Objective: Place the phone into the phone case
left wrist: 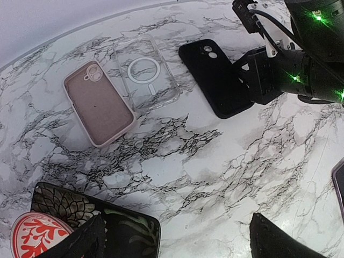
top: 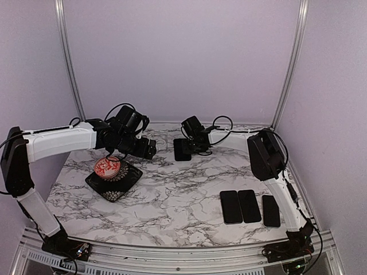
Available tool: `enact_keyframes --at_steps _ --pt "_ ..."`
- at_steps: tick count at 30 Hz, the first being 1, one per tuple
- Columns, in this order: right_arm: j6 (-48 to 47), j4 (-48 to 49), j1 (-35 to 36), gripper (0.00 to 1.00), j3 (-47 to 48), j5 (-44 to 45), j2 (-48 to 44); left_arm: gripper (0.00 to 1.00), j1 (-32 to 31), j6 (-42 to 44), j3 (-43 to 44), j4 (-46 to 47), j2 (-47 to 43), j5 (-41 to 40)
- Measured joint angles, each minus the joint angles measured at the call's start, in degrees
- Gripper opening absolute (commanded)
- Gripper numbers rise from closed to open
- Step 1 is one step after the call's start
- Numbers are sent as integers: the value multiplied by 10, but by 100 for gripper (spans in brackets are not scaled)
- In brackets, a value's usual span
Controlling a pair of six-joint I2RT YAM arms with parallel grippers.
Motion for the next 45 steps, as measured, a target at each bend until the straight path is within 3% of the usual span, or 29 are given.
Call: enact_keyframes --at_steps 6,12,19,26,29,33,34,36,39,45 --pt "2 3 0 0 -52 -7 -37 94 0 2 -3 0 -3 1" --pt "6 -6 26 0 -249 -4 -201 94 0 4 -7 0 -16 7" --pt "68 -27 135 0 -443 18 -378 94 0 3 -7 0 -19 20" --pt "142 -68 217 1 -533 5 -408 94 0 3 -8 0 -19 24" --pt "156 -78 220 42 -530 -3 -407 94 0 3 -8 0 -19 25" --pt "160 -117 220 83 -514 -8 -410 94 0 3 -9 0 -19 25" --pt "162 -129 220 87 -509 -7 -413 94 0 3 -9 0 -19 25" --pt "162 -157 217 89 -505 -4 -430 94 0 3 -9 0 -19 26" --pt "165 -192 207 81 -517 -10 -482 94 0 3 -9 0 -19 29" --pt "180 -205 151 77 -643 -65 -604 93 0 3 -10 0 -19 35"
